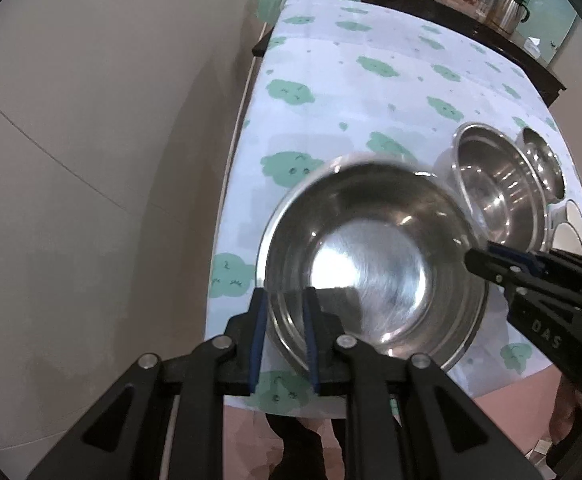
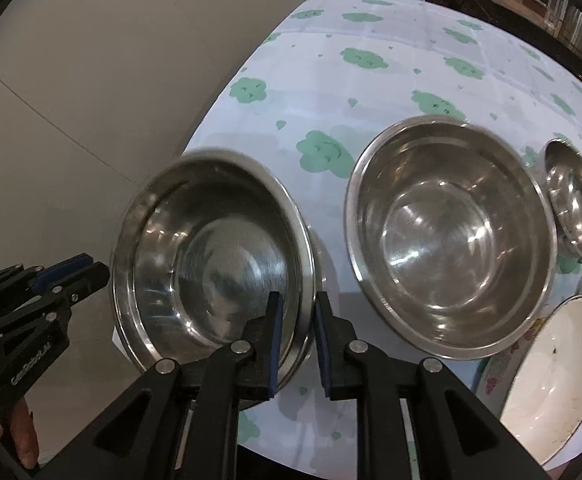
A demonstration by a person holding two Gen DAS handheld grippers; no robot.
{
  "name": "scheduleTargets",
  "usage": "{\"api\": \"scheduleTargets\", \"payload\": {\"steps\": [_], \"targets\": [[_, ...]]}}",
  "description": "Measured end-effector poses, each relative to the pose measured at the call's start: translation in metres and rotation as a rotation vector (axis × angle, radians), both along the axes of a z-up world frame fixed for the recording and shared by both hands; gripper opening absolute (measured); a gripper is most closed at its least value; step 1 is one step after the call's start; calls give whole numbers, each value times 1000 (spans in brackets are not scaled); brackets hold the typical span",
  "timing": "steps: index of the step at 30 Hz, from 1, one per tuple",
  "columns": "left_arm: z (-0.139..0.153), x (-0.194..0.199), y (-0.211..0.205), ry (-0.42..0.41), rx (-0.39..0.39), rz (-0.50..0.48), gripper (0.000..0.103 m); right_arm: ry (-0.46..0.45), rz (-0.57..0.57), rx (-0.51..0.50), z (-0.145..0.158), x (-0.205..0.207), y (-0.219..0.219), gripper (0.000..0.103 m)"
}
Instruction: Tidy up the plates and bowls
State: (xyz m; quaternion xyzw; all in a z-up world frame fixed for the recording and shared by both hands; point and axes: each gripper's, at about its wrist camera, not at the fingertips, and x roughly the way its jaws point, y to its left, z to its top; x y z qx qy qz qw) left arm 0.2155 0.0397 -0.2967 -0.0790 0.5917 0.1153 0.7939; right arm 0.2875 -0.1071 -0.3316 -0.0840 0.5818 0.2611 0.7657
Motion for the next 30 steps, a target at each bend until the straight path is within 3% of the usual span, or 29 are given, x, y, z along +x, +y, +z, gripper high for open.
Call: {"api": "scheduleTargets", "payload": {"steps": [19, 24, 26, 30], "targets": [[8, -7, -15, -5, 27, -14, 17, -43, 10, 33, 18, -13, -12, 20], [10, -7, -18, -6, 33, -23, 24, -59, 7, 31, 24, -16, -15, 20], [10, -6, -20, -10, 39, -27, 36, -66, -3, 29, 26, -16, -17, 20], [12, -3, -23, -13, 43, -40, 39, -77, -17, 24, 29, -16, -23, 23]]}}
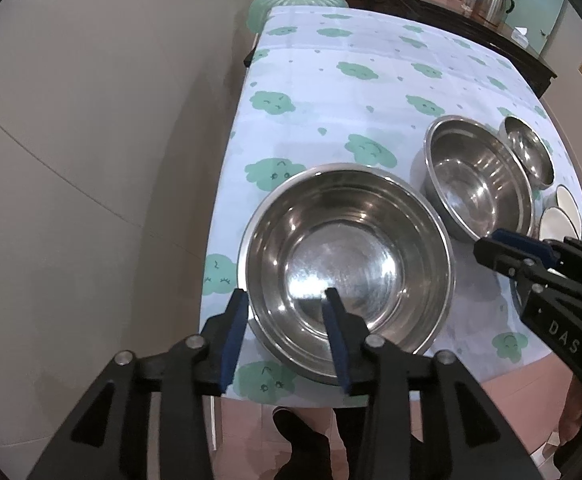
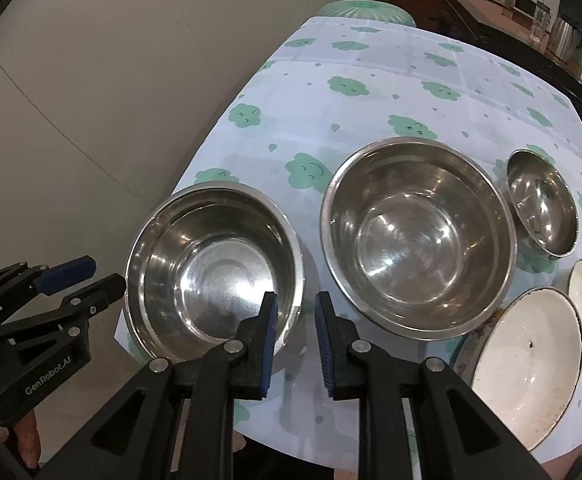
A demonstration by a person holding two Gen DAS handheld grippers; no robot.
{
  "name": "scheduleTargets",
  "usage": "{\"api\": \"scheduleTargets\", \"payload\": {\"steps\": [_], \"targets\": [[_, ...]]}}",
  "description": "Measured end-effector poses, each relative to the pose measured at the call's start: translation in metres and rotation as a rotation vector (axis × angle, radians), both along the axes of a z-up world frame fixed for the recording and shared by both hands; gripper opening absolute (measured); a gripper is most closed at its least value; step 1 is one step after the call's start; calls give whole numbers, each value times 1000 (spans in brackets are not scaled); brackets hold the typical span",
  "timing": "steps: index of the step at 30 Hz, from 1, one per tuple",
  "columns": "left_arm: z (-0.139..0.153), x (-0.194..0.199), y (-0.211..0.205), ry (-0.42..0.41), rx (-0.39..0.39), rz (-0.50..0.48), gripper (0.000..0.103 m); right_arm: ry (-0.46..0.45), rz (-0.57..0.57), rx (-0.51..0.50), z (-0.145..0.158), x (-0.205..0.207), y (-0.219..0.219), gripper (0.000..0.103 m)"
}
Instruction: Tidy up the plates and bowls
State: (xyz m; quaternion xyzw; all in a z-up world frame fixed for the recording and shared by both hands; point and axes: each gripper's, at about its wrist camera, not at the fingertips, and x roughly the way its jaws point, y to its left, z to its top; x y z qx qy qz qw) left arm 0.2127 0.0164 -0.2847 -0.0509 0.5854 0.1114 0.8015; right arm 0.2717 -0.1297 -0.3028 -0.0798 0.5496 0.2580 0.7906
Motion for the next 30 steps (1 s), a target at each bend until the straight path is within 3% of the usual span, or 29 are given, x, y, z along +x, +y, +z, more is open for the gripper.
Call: {"api": "scheduleTargets", "payload": {"steps": [8, 10, 18, 21, 30], "targets": [[4, 9, -5, -11, 6, -17, 52, -12, -33, -7, 1, 5, -11, 42], [5, 10, -6, -13, 6, -17, 55, -19, -41, -6, 2, 7, -13, 51], [6, 15, -6, -14, 16, -12, 62, -27, -53, -16, 2, 13, -15, 53], [6, 17, -6, -20, 22, -12, 69, -36, -57, -15, 3, 15, -15, 61], [3, 28, -4, -6, 21, -18, 70, -32, -65, -27, 1, 22, -14, 62]]}}
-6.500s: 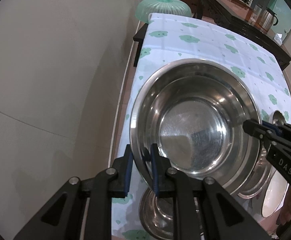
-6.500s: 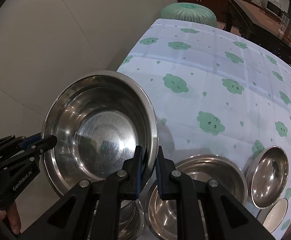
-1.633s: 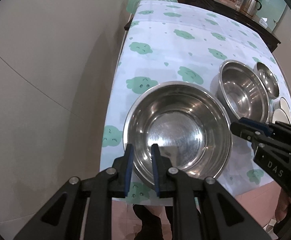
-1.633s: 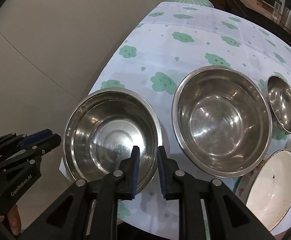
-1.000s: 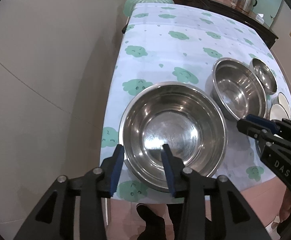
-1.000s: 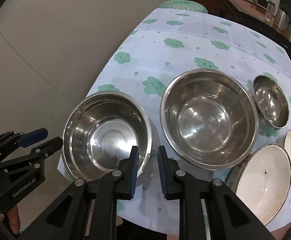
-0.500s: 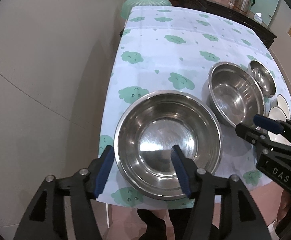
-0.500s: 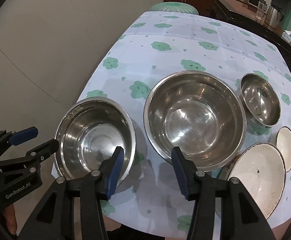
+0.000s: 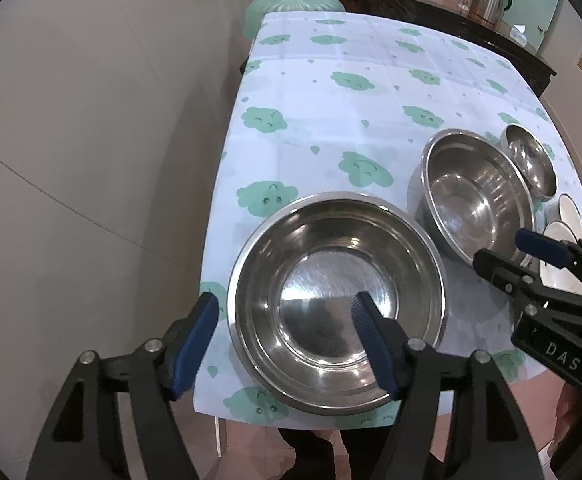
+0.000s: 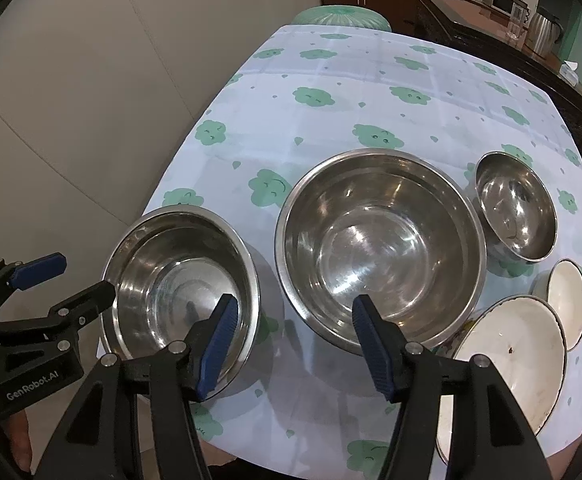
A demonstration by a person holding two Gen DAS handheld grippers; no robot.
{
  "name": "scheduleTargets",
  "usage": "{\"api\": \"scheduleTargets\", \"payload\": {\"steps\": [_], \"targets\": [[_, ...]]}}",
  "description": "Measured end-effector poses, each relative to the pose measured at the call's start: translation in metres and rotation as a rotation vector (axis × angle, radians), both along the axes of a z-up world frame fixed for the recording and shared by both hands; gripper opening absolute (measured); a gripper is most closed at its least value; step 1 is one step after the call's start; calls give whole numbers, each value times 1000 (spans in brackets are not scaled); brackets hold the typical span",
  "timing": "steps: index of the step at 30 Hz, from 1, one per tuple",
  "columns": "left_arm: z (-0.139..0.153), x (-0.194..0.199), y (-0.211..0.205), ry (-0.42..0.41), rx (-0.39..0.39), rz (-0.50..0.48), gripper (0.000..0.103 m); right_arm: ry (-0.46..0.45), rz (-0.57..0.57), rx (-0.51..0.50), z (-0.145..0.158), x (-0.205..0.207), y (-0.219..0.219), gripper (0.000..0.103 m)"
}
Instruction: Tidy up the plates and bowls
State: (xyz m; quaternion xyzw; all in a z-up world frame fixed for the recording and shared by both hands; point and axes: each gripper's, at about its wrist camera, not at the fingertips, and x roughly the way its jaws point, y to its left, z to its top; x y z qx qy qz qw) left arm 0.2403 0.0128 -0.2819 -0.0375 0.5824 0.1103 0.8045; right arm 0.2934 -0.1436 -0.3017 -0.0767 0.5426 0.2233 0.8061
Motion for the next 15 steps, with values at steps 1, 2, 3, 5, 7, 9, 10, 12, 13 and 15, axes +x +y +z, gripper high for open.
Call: {"api": "scheduleTargets", "payload": {"steps": [1, 2, 3, 5, 7, 9, 10, 12, 13, 15], "targets": [[0, 1, 1, 1, -1, 0, 70, 1, -1, -2, 0, 2, 1, 62], [1, 2, 2, 0, -3, 0, 70, 1, -1, -2, 0, 3, 1, 62], [1, 3, 3, 0, -3, 0, 71, 0, -1, -2, 1, 5, 2, 62], [2, 6, 4, -5, 1, -1, 73, -5, -1, -2, 2, 7, 3, 62], [1, 10, 6, -4, 3, -1, 75, -7, 0, -1, 4, 10, 4, 62], [0, 14, 6, 1, 3, -3, 75, -8, -1, -2, 4, 12, 4, 62], [0, 15, 7, 4, 2, -4, 75, -7, -3, -5, 3, 14, 4, 62], [-1, 20, 6, 12, 4, -9, 75, -3, -5, -8, 2, 16, 4, 62], [-1, 22, 6, 14, 6, -12, 75, -2, -7, -9, 2, 18, 4, 62], [-1, 27, 6, 16, 10, -17, 75, 0, -11, -9, 1, 22, 3, 62]]}}
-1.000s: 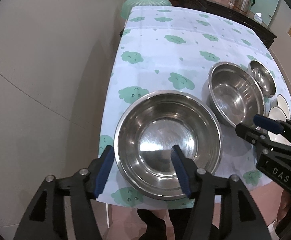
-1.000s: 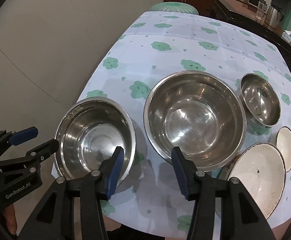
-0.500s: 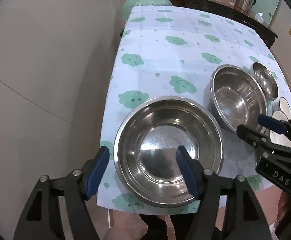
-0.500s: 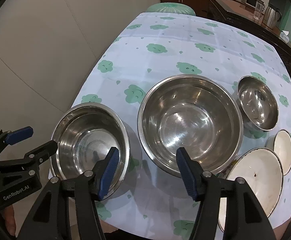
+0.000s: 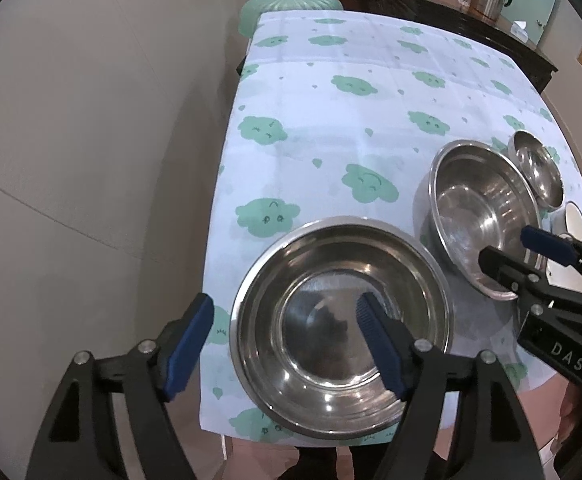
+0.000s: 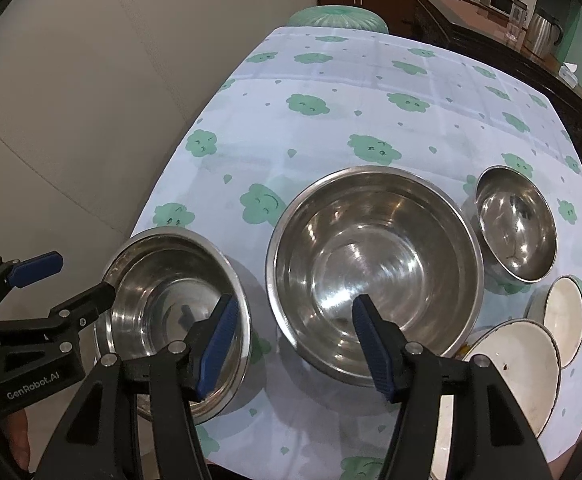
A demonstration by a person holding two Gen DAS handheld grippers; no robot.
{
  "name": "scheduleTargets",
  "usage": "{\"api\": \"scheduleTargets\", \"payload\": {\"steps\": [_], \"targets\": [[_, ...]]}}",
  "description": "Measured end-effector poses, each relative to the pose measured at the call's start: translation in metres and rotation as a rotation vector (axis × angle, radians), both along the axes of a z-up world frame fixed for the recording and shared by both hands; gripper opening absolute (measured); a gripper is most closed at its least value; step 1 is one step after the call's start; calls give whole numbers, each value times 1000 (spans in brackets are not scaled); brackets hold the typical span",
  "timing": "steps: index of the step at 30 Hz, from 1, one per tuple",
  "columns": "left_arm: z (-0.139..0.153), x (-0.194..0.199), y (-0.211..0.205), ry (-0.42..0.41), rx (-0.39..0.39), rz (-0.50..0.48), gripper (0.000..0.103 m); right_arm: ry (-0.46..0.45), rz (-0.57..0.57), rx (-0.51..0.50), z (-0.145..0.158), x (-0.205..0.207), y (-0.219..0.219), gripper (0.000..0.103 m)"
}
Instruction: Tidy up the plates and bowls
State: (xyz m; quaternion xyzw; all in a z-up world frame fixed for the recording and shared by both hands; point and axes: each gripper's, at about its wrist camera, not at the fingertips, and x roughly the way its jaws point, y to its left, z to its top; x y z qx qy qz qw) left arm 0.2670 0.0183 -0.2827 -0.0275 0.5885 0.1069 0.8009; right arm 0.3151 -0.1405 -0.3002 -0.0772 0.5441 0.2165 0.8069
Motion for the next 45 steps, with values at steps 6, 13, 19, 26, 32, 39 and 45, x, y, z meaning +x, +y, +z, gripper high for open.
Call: {"api": "scheduleTargets", "payload": {"steps": [6, 13, 19, 26, 32, 39, 45], "targets": [[2, 15, -6, 3, 1, -19, 75, -3, -13, 8, 2, 12, -6, 62], [2, 33, -20, 10, 10, -43, 75, 0, -37, 10, 3, 27, -19, 62], [2, 44, -30, 17, 21, -62, 75, 4, -61, 14, 2, 37, -31, 62], [1, 53, -40, 22, 20, -79, 75, 7, -79, 18, 2, 46, -45, 62], [-4, 62, -54, 36, 18, -103, 75, 15, -105, 12, -3, 52, -60, 62], [-13, 76, -68, 55, 4, -128, 75, 37, -125, -4, -13, 61, -76, 62], [-18, 88, -80, 62, -9, -157, 75, 49, -152, -18, -17, 66, -92, 62]]}}
